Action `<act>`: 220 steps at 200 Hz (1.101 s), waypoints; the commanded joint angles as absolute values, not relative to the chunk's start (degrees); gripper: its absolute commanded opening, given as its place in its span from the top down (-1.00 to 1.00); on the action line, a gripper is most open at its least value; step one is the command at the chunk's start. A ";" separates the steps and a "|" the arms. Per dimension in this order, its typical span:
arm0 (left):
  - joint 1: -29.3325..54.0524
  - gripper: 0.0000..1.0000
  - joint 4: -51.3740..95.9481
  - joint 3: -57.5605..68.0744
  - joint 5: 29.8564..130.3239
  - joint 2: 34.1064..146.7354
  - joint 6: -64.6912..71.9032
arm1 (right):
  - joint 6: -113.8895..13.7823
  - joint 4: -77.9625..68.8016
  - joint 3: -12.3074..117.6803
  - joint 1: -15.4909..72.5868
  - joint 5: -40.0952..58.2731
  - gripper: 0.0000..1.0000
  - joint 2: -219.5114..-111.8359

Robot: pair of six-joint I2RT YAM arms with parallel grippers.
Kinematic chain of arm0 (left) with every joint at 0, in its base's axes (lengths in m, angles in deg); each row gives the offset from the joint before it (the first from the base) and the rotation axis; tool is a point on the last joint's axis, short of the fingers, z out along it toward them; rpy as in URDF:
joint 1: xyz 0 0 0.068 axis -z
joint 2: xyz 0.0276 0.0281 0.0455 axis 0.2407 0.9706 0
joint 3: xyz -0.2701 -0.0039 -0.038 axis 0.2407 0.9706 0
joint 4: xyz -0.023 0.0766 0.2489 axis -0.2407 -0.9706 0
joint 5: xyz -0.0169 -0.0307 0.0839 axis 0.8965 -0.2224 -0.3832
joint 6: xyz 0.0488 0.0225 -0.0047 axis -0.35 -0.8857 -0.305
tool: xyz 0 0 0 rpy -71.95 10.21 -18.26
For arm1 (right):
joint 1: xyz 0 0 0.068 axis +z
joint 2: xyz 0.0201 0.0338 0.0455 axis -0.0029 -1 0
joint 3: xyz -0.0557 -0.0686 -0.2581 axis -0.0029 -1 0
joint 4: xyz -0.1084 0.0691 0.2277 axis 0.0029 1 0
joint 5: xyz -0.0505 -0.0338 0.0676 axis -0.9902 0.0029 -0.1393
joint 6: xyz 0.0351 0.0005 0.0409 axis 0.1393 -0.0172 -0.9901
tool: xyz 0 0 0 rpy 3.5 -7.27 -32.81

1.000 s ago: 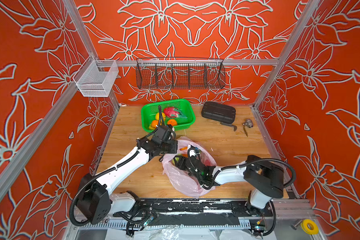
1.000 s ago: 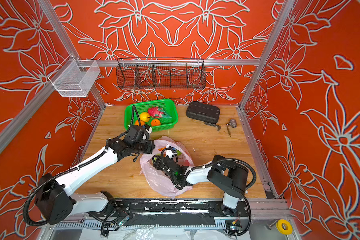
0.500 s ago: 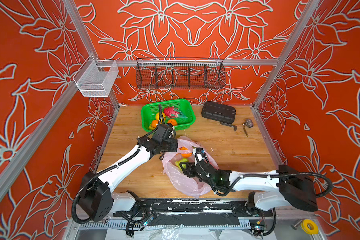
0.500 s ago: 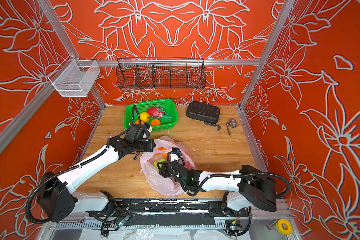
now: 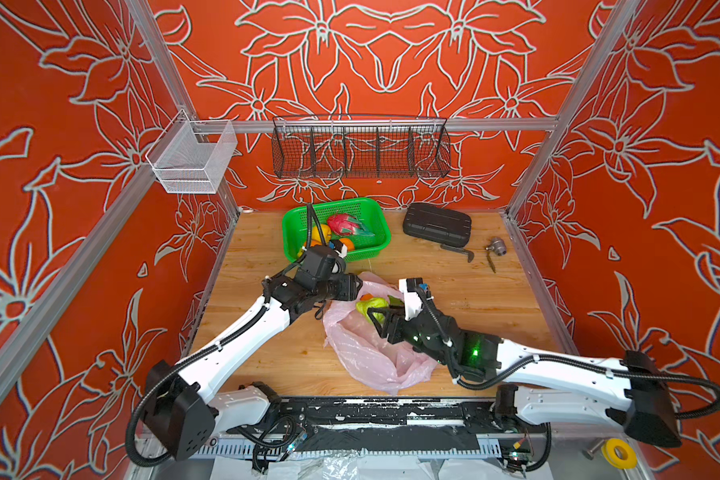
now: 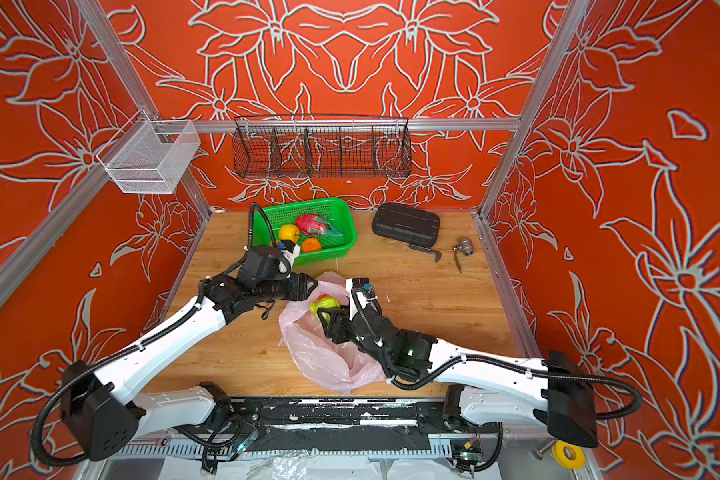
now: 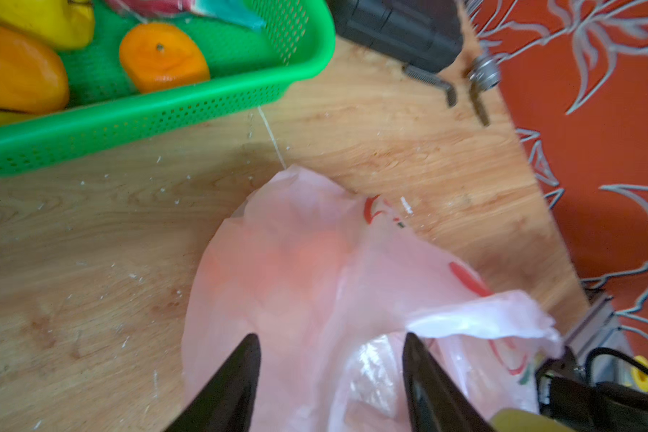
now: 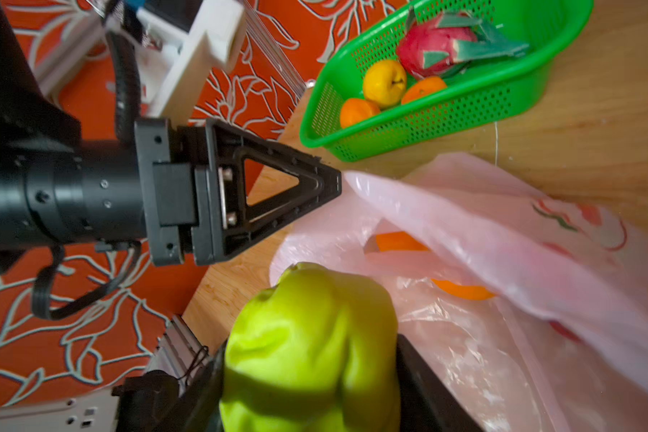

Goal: Untie the knot of the plastic bag and take out the fruit
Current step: 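Lift the lime-green fruit out and pass it toward the left gripper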

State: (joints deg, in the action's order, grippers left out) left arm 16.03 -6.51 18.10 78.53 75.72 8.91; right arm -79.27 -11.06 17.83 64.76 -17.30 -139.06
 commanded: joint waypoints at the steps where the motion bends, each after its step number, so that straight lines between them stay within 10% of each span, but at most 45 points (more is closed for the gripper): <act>1: 15.70 -0.31 -0.93 20.00 81.26 71.04 6.65 | -77.96 -9.01 19.97 60.94 -12.37 -0.17 -136.50; 122: 16.48 -0.95 25.47 22.44 105.49 71.96 -25.45 | -82.71 1.32 32.89 36.12 18.09 -0.19 -133.48; 220: 19.20 -0.99 19.05 13.08 112.53 77.57 -52.53 | -82.93 3.22 38.24 33.97 31.95 -0.19 -136.90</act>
State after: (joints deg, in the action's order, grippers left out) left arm 18.25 21.53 15.92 107.97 76.00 -43.06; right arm -82.31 3.56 35.66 34.29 27.16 -136.31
